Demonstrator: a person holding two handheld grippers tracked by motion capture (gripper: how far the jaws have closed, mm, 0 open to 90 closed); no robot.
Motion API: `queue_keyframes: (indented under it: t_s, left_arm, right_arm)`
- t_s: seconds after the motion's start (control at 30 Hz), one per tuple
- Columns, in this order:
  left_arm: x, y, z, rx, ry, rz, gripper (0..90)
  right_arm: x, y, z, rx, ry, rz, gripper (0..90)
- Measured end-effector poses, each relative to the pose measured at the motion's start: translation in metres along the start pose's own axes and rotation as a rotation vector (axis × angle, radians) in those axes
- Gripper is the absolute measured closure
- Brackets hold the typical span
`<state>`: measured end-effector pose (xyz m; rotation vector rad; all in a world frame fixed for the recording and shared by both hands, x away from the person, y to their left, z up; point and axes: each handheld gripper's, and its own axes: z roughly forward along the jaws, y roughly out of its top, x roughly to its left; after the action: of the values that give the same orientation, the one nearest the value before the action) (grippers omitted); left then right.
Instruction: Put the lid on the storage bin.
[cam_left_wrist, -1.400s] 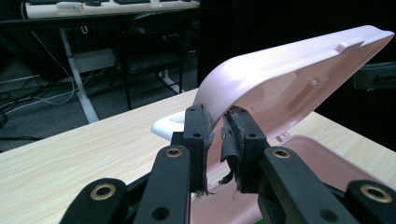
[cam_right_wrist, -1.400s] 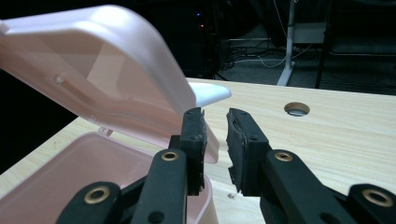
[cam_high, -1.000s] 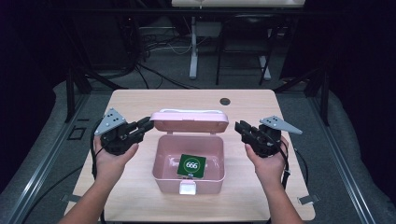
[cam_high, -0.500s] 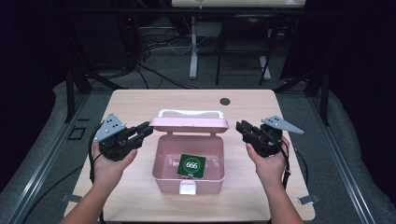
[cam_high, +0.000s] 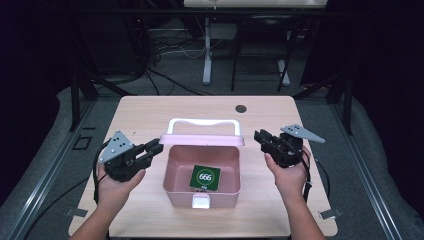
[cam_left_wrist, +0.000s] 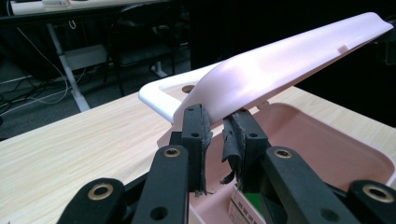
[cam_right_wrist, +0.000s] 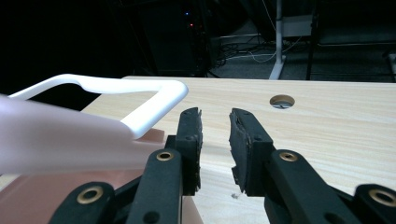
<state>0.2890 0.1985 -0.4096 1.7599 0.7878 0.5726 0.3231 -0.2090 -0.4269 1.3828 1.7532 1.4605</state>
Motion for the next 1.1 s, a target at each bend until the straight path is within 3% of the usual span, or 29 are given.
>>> queue_keyframes:
  t_s: [1.1]
  left_arm:
    - [-0.013,-0.041,-0.017,0.036,-0.056,-0.018,76.8]
  right_arm:
    - [-0.003,-0.005,0.004,0.014,-0.018,0.003,71.2]
